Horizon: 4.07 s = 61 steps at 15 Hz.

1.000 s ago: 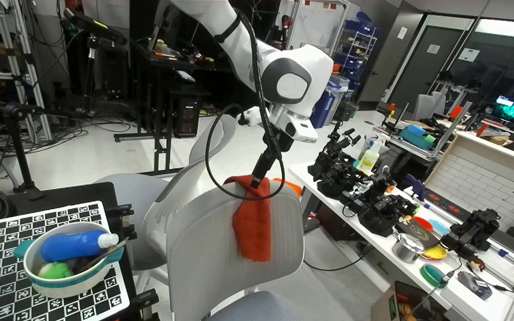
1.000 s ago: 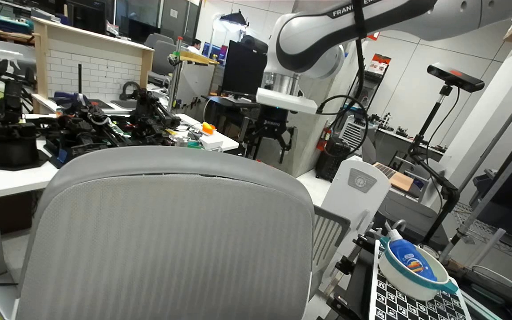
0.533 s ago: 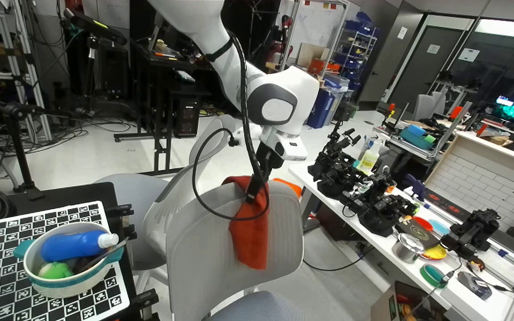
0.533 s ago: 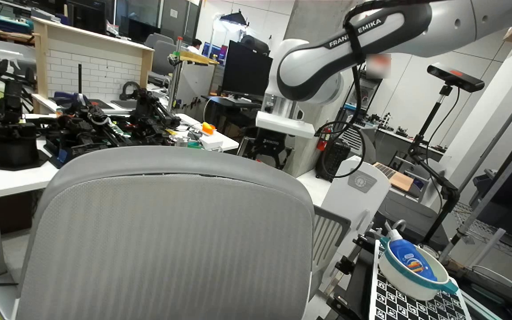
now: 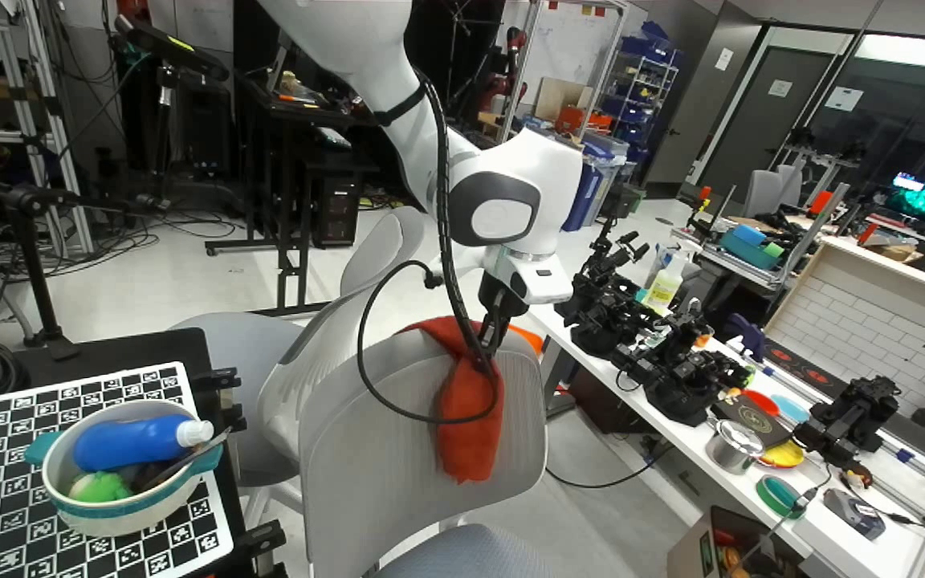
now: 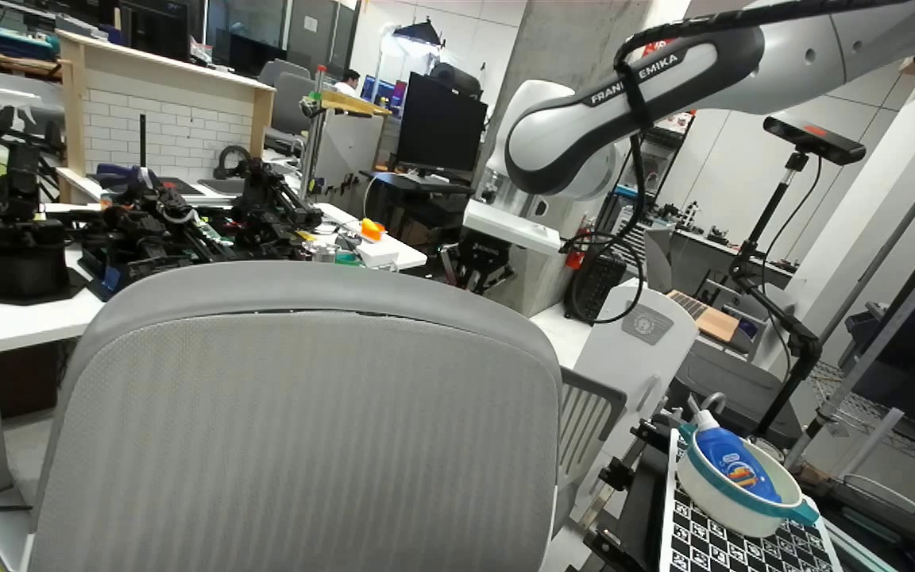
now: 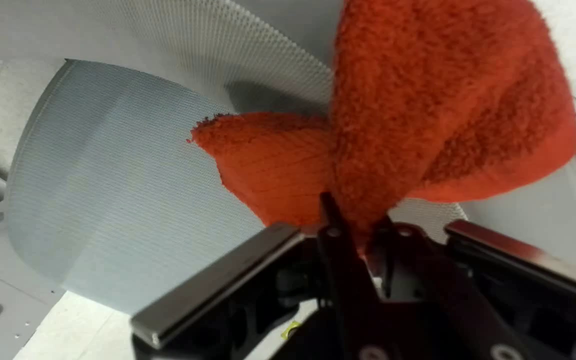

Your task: Move the orange towel to the backrest of the left chair, then to the backrest of the right chair

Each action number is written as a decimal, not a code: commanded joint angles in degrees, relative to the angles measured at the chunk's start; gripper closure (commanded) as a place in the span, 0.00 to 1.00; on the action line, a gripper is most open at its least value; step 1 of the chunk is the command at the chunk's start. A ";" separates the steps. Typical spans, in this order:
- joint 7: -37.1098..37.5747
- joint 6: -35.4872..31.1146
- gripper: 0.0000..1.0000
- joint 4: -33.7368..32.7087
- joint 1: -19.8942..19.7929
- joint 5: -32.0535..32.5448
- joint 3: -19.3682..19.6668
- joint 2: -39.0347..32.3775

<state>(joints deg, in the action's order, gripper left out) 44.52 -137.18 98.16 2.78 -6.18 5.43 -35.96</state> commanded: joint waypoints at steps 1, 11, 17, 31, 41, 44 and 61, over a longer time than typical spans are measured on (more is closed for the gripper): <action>-2.08 -1.36 1.00 2.82 -0.42 -0.78 0.10 4.30; -3.30 2.56 0.98 4.05 0.40 -0.59 -1.53 20.84; -2.89 5.78 0.98 1.07 1.06 -0.52 -3.66 26.67; 0.15 9.58 0.98 -5.42 7.72 0.59 -11.38 27.95; 0.44 3.77 0.98 8.75 9.07 2.13 -11.71 28.32; 0.33 -0.15 0.98 12.83 9.34 3.75 -11.72 28.86; -5.34 -27.04 0.98 25.37 8.60 26.06 -8.86 29.36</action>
<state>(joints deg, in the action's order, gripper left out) 41.76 -161.89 125.60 12.73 18.79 -4.56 -6.20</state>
